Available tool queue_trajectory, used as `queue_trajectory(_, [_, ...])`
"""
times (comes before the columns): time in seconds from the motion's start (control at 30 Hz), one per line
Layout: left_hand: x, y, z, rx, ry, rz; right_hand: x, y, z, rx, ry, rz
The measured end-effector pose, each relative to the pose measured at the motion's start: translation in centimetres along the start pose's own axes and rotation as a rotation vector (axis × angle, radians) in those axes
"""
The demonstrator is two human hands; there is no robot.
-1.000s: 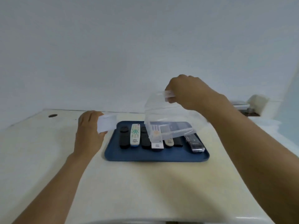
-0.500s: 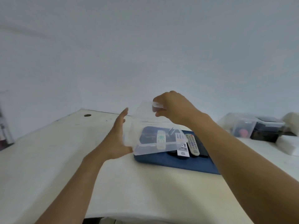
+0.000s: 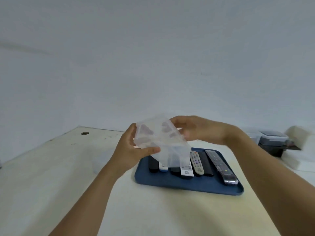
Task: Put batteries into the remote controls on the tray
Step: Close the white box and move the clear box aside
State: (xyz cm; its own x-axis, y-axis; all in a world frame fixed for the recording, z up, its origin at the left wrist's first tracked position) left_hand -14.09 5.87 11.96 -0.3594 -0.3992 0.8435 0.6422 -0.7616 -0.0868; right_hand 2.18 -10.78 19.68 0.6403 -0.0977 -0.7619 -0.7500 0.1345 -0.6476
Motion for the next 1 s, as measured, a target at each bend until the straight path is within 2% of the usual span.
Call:
queue_trajectory(0.07, [-0.6, -0.3, 0.3, 0.099, -0.060, -0.222, 0.7, 0.6, -0.2, 0.127, 0.019, -0.348])
queue_trajectory(0.1, [-0.7, -0.3, 0.6, 0.115, -0.089, -0.328, 1.0, 0.7, -0.2, 0.225, 0.009, -0.437])
queue_trajectory(0.2, [-1.0, -0.5, 1.2, 0.095, -0.110, -0.425, 1.5, 0.3, 0.2, 0.454, -0.088, -0.403])
queue_trajectory(0.27, [-0.9, -1.1, 1.5, 0.127, -0.065, -0.288, 1.8, 0.1, 0.5, 0.491, -0.094, -0.433])
queue_trajectory(0.33, [-0.3, -2.3, 1.9, 0.146, 0.033, 0.028, 2.2, 0.2, 1.2, 0.507, -0.095, -0.573])
queue_trajectory(0.43, [0.6, -3.6, 2.3, 0.064, 0.221, 0.412, 3.0, 0.9, 2.6, 0.562, -0.133, -0.672])
queue_trajectory(0.5, [0.3, -4.3, 2.7, 0.081, 0.285, 0.523, 3.7, 1.6, 4.0, 0.620, -0.172, -0.679])
queue_trajectory(0.6, [-1.9, -5.9, 3.7, 0.108, 0.275, 0.593, 4.4, 3.0, 6.7, 0.617, -0.175, -0.658])
queue_trajectory(0.7, [-5.8, -8.5, 3.9, 0.178, 0.158, 0.784, 5.3, 4.3, 10.6, 0.620, -0.135, -0.689])
queue_trajectory(0.8, [-9.5, -10.2, 2.7, 0.162, -0.236, 1.061, 6.3, 4.4, 13.5, 0.616, -0.097, -0.755])
queue_trajectory(0.87, [-12.0, -11.0, 1.1, 0.088, -0.386, 1.115, 7.1, 4.0, 15.7, 0.571, -0.090, -0.808])
queue_trajectory(1.0, [-14.4, -12.5, -0.9, 0.095, -0.330, 0.997, 10.3, 3.0, 19.6, 0.387, -0.049, -0.774])
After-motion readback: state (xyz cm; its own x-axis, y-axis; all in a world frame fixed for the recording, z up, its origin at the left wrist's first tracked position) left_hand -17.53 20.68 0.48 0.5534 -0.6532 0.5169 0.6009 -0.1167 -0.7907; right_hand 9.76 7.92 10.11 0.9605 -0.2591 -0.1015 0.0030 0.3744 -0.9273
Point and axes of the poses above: each hand's wrist, its own z-axis towards the middle knuckle, its own y-axis out of the palm, x = y × z, the point moved 2 cm from there along z, towards the middle knuckle, and after that the axes turned 2 degrees about x, right-handed, at the moved point
